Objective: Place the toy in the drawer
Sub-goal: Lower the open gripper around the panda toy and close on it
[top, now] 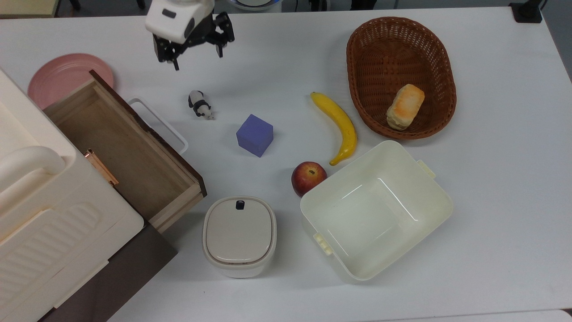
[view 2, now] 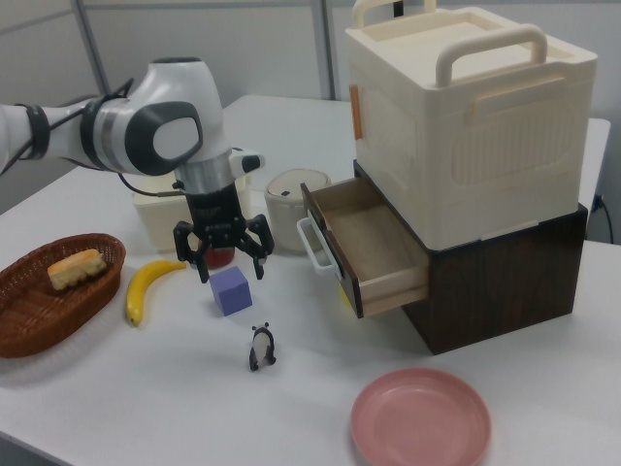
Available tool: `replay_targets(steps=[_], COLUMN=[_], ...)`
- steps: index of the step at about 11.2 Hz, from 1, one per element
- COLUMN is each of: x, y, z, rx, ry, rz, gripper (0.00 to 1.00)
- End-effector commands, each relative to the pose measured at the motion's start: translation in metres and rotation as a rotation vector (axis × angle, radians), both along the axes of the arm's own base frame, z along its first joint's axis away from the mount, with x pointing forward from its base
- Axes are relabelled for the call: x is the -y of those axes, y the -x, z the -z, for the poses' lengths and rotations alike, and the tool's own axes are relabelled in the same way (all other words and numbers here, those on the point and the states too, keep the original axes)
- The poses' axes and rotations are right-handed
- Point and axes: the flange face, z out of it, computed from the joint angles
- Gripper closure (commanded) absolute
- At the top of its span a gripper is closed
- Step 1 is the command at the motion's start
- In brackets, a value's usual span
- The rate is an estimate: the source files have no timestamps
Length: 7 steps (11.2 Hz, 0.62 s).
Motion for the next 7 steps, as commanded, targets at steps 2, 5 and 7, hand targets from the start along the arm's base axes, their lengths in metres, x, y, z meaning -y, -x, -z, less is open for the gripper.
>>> replay_targets(steps=[2, 5, 7], x=[-0.003, 0.000, 0.005], y=[-0.017, -0.022, -0.023], z=[0.046, 0.069, 0.083], rx=[-0.015, -0.043, -0.071], ry=[0.049, 0.063, 0.084], rz=[-0.037, -0.048, -0.058], gripper=[0.00, 0.00, 0.00])
